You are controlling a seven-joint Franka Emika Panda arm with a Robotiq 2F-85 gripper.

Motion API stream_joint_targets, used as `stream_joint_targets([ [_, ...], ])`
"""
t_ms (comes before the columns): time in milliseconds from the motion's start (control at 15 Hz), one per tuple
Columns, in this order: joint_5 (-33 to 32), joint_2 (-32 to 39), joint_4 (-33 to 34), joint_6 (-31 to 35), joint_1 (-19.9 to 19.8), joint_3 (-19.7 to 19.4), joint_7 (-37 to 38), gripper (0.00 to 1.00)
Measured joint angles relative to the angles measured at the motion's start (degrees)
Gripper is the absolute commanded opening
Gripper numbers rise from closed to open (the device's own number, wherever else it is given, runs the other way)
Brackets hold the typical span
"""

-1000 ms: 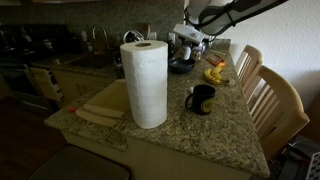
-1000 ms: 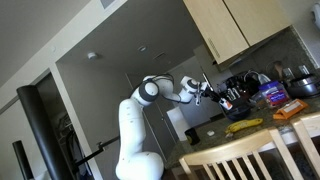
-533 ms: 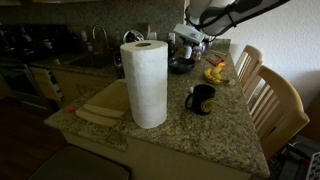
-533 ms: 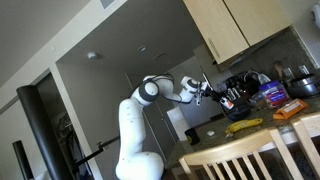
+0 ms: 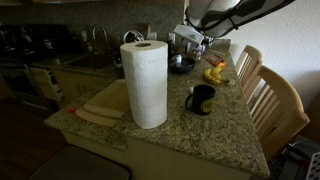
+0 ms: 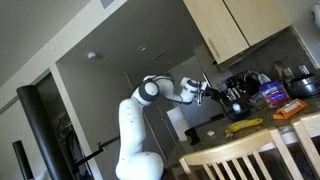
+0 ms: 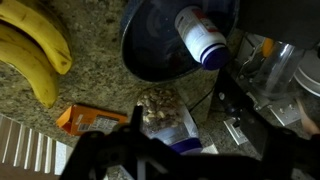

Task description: Pick up the white bottle from the countertop and move it to the right.

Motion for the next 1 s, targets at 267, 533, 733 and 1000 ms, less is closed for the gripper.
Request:
stream_joint_targets([
  [267,-1.0,0.0,0.0,0.0,0.0,0.0,0.5,1.0],
  [533,1.6,0.0,-0.3,0.3,-0.5,1.6,-2.3,1.0],
  [733,5.1,0.0,-0.6,0.8,-0.9,2.9,-6.0,1.0],
  [1000,5.4,0.0,-0.7,0.8,-1.0,3.2,-6.4,1.0],
])
